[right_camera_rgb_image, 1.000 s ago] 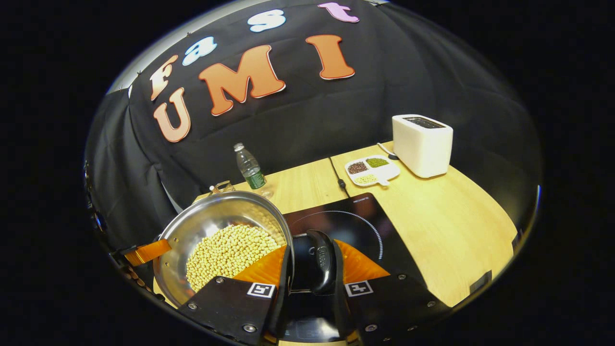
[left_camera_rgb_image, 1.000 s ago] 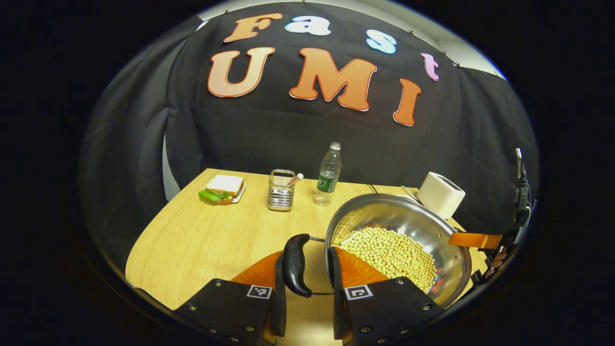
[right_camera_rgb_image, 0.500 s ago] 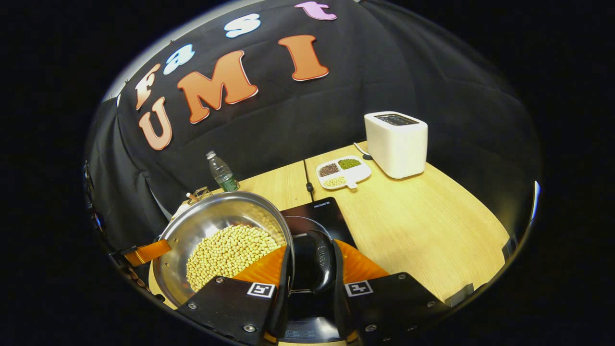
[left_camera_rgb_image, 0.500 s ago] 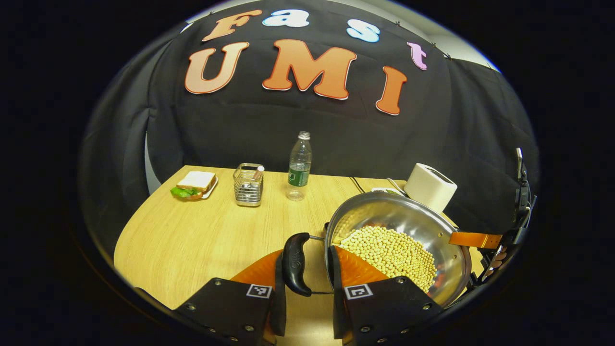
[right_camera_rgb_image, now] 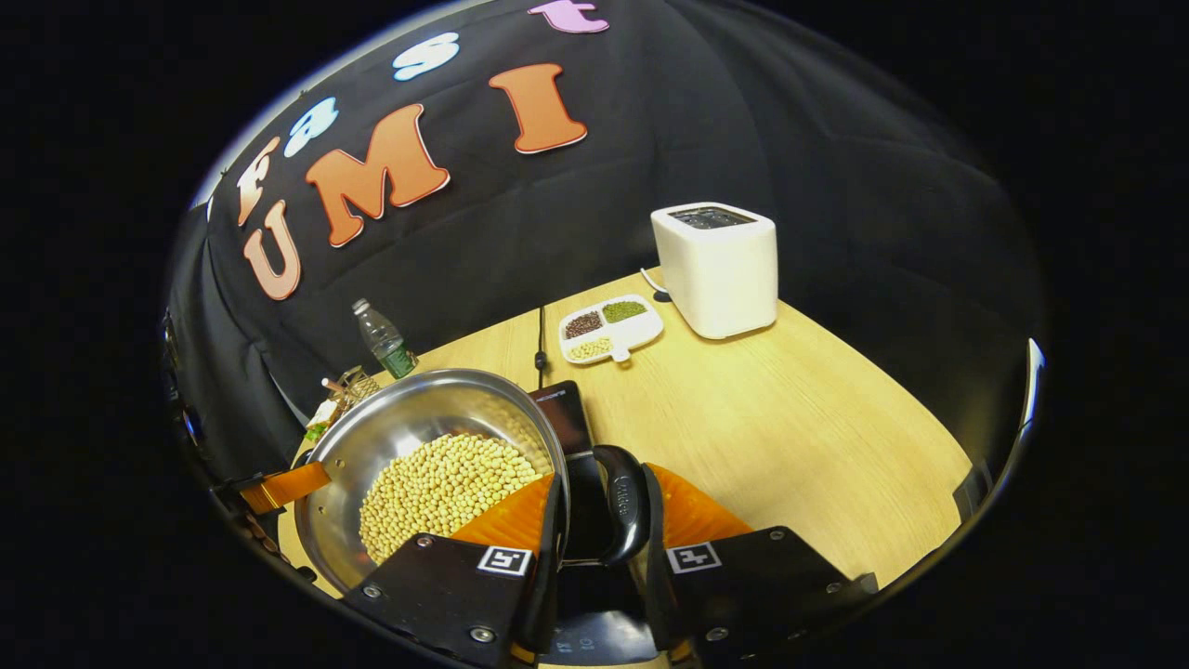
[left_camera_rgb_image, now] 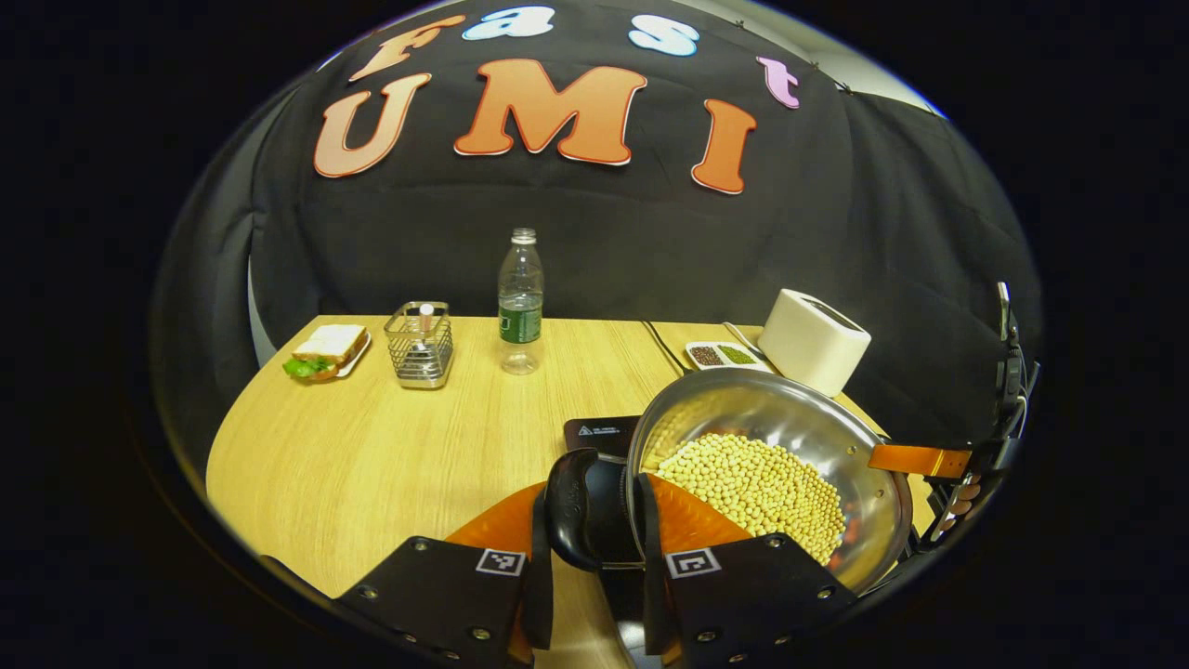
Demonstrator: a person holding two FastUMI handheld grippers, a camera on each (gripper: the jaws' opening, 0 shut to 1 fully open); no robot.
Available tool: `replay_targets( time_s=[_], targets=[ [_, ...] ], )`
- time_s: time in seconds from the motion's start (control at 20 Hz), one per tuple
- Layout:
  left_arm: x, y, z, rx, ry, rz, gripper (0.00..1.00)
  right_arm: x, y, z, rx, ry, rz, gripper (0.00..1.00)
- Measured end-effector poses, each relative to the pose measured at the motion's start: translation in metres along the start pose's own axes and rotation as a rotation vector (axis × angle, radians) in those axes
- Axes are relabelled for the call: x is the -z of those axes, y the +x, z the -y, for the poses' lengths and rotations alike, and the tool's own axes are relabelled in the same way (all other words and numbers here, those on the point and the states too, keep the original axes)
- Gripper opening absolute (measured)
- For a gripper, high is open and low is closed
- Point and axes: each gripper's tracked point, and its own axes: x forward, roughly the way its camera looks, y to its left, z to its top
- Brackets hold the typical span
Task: First push the handle of the pot to place it horizontally, then grasp the pot with both hands and set it on the induction cooktop.
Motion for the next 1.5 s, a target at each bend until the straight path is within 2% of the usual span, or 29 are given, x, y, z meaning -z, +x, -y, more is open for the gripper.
replay_targets(
  time_s=[0.4, 0.65, 0.75, 0.8, 0.85, 0.9, 0.95, 1.0, 1.15, 1.3, 1.5],
  targets=[
    [0.001, 0.013, 0.013, 0.023, -0.031, 0.003, 0.4, -0.005, 0.004, 0.012, 0.0, -0.001, 0.011, 0.4],
    [0.011, 0.018, 0.01, 0.028, -0.076, -0.032, 0.46, -0.009, 0.002, 0.009, 0.009, -0.037, 0.004, 0.5],
    [-0.006, 0.01, 0.008, 0.024, -0.087, 0.032, 0.51, -0.014, 0.001, 0.006, 0.009, -0.021, 0.013, 0.52],
    [-0.019, 0.005, 0.006, 0.02, -0.089, 0.072, 0.53, -0.019, -0.004, 0.006, 0.011, -0.011, 0.033, 0.56],
    [-0.031, -0.007, 0.004, 0.016, -0.1, 0.105, 0.53, -0.028, -0.008, 0.007, 0.019, -0.011, 0.053, 0.58],
    [-0.045, -0.018, 0.005, 0.022, -0.121, 0.138, 0.6, -0.036, -0.013, 0.006, 0.02, -0.018, 0.077, 0.69],
    [-0.061, -0.033, 0.004, 0.016, -0.132, 0.177, 0.59, -0.046, -0.022, 0.004, 0.016, -0.031, 0.105, 0.72],
    [-0.077, -0.047, 0.002, 0.005, -0.123, 0.22, 0.58, -0.056, -0.034, 0.002, 0.016, -0.052, 0.136, 0.93],
    [-0.123, -0.097, -0.012, -0.079, -0.048, 0.346, 0.58, -0.095, -0.072, -0.005, 0.008, -0.127, 0.244, 0.95],
    [-0.158, -0.148, -0.012, -0.133, 0.01, 0.417, 0.58, -0.133, -0.12, -0.015, -0.024, -0.16, 0.337, 0.95],
    [-0.208, -0.224, -0.027, -0.219, 0.091, 0.565, 0.58, -0.171, -0.178, -0.016, 0.0, -0.236, 0.45, 0.95]
  ],
)
